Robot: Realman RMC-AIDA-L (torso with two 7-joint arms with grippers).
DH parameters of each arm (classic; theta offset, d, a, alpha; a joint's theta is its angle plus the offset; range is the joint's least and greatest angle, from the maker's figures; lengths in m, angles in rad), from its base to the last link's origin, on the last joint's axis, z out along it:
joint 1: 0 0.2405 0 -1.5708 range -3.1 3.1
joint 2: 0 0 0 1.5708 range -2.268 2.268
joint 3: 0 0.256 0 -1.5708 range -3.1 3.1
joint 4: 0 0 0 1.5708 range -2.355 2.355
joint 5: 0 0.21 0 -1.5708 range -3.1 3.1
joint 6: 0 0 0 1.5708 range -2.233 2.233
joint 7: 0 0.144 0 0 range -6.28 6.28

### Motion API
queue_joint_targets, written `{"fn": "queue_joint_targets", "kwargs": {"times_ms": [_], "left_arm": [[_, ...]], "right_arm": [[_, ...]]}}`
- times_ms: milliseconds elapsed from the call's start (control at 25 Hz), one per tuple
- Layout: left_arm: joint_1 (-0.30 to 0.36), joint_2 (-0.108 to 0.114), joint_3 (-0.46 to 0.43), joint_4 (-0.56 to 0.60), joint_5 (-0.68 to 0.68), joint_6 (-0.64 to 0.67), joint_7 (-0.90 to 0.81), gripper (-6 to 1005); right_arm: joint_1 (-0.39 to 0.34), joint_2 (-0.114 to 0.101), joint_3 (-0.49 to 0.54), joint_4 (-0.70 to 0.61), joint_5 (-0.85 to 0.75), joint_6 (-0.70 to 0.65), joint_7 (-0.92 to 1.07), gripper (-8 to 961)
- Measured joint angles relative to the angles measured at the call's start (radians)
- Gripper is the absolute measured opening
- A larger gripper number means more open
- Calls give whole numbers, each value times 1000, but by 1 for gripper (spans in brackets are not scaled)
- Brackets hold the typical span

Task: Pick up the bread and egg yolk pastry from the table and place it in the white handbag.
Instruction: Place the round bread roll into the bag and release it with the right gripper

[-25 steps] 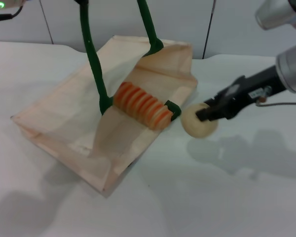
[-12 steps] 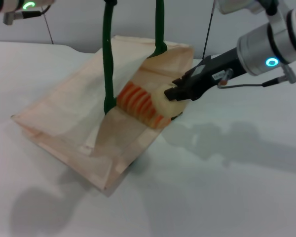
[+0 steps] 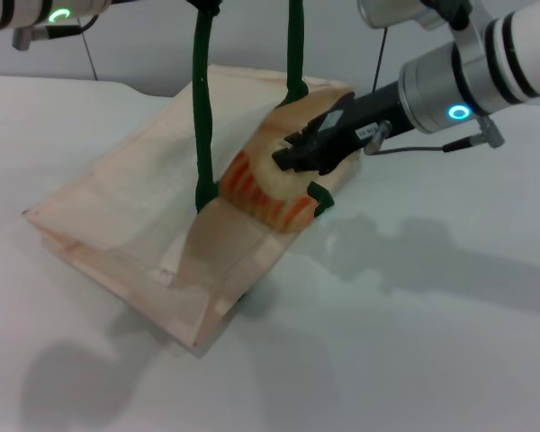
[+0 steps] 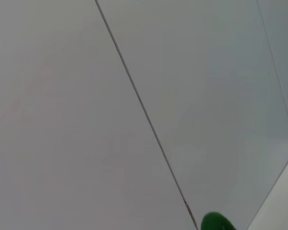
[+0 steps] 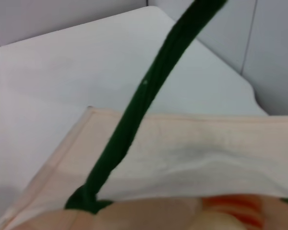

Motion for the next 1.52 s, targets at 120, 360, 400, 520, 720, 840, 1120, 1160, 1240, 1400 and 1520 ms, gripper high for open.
{"fn": "queue_joint_targets", "kwargs": {"times_ms": [120,360,400,520,720,840,1120,1160,1240,1400,1520], "left_arm": [[0,0,0,0,-5,0,0,207],[-3,0,4,-1,-12,0,0,207],[-3,0,7,-1,-12,0,0,208],[-4,0,15,-1,-13,3,0,208],[-4,0,16,-2,-14,5,0,209],[-4,0,16,-2,-14,5,0,209],[-6,0,16,-2,-14,4,0,210],[-6,0,16,-2,-14,4,0,210],[-5,0,16,-2,-14,3,0,210],[-2,0,16,-2,-14,4,0,211],[2,0,16,-2,-14,5,2,211]], "right_arm": [[2,2,-34,7,12,54,-3,231],[4,2,-108,16,82,151,-23,175],[4,2,-120,20,104,166,-37,163],[11,2,-148,39,141,201,-58,137],[63,-1,-156,126,148,221,-59,119],[79,-1,-156,151,148,236,-58,108],[78,1,-154,156,149,257,-57,280],[77,1,-155,157,149,260,-56,328],[76,2,-156,158,149,261,-53,424],[73,2,-156,162,149,261,-52,568],[73,2,-154,169,149,261,-50,643]]}}
